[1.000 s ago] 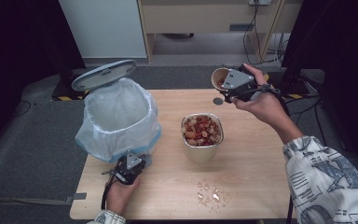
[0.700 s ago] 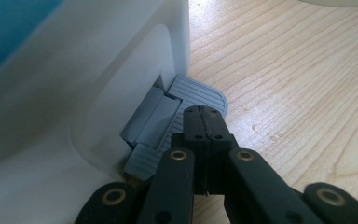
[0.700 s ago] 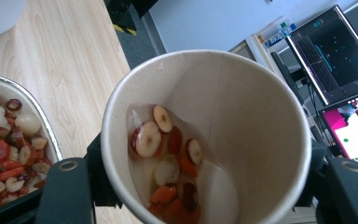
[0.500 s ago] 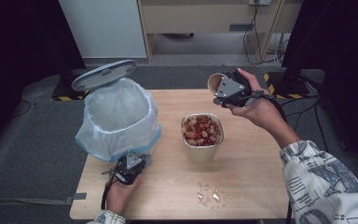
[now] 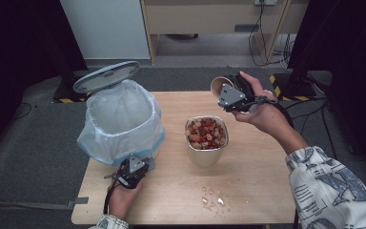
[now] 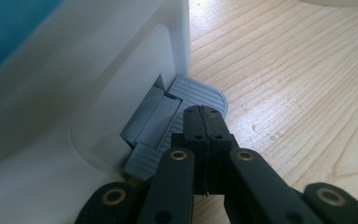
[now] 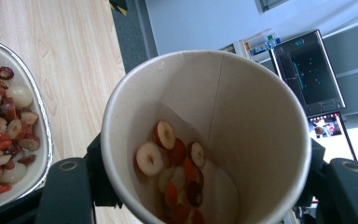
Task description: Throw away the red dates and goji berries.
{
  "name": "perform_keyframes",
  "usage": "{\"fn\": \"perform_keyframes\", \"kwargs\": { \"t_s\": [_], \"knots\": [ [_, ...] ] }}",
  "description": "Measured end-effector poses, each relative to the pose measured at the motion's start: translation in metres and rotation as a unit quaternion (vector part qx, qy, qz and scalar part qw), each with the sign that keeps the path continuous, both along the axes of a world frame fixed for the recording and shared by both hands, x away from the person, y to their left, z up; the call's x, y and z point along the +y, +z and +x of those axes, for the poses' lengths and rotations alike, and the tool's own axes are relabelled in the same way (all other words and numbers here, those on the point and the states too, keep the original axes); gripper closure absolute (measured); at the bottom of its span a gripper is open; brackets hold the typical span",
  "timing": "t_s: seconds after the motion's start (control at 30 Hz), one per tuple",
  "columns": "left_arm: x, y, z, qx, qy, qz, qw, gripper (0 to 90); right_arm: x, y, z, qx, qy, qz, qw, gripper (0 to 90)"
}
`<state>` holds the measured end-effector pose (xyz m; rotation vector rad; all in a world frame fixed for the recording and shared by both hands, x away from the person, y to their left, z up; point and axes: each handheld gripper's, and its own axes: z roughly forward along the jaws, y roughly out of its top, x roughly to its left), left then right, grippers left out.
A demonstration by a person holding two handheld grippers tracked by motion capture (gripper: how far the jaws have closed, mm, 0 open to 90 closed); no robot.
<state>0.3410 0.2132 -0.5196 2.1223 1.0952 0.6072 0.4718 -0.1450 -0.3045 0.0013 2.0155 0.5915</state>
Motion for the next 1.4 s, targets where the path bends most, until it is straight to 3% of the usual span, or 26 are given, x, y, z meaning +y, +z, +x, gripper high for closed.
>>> {"fn": "perform_keyframes", "kwargs": {
  "t_s": [0.43,1.4],
  "knots": [
    [0.000,0.000,0.000,0.000,0.000,0.001,1.0000,89.7,0.006,0.001,-0.004,-0.010,0.005,-0.014,0.9998,32.4],
    [0.001,0.000,0.000,0.002,0.002,-0.002,1.0000,89.7,0.006,0.028,-0.003,-0.043,0.014,-0.047,0.9979,32.4]
  ]
}}
